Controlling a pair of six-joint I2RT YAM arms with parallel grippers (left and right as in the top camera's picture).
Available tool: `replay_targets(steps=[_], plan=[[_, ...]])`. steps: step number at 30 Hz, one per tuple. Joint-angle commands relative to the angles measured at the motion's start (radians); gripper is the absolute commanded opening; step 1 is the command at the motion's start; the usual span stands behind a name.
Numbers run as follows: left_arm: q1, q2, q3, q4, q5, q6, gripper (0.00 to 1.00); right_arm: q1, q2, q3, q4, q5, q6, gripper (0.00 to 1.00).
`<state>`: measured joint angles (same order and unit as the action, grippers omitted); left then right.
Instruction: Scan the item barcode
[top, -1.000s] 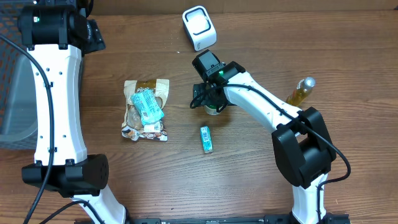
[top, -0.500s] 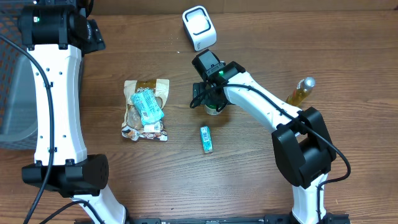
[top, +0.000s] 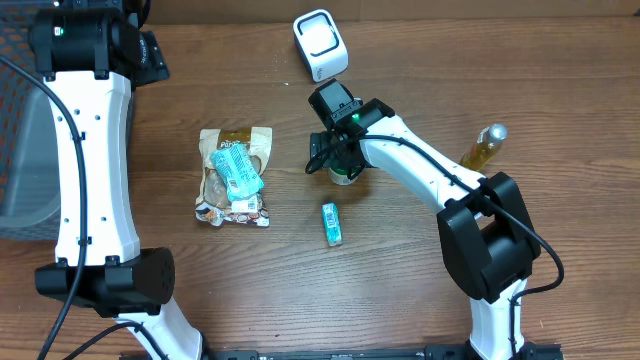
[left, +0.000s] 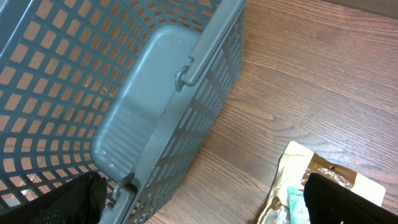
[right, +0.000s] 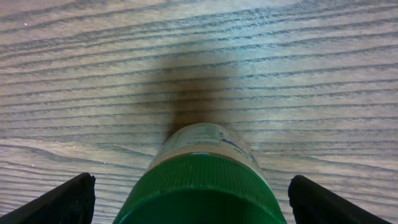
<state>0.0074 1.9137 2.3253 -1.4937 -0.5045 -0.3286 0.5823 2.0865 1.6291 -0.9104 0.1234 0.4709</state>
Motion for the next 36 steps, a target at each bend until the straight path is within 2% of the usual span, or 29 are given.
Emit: replay_targets(steps=[1,14,18,25,36], plan=[[-0.001,-0.006,0.019,0.002,0.008,0.018,1.0,-0.006,0.003,-0.007,0.009,0.018,0.0,0.96],[-0.001,-0.006,0.019,0.002,0.008,0.018,1.0,-0.006,0.003,-0.007,0.015,0.018,0.0,0.95],[-0.001,-0.006,0.019,0.002,0.008,0.018,0.99,-0.006,0.003,-0.007,0.006,0.018,0.0,0.86],[-0.001,-0.006,0.019,0.002,0.008,0.018,1.0,-0.006,0.003,-0.007,-0.001,0.018,0.0,0.79],[-0.001,-0.006,0.019,0.002,0.008,0.018,1.0,-0.006,0.003,-0.007,0.005,0.018,0.0,0.8]])
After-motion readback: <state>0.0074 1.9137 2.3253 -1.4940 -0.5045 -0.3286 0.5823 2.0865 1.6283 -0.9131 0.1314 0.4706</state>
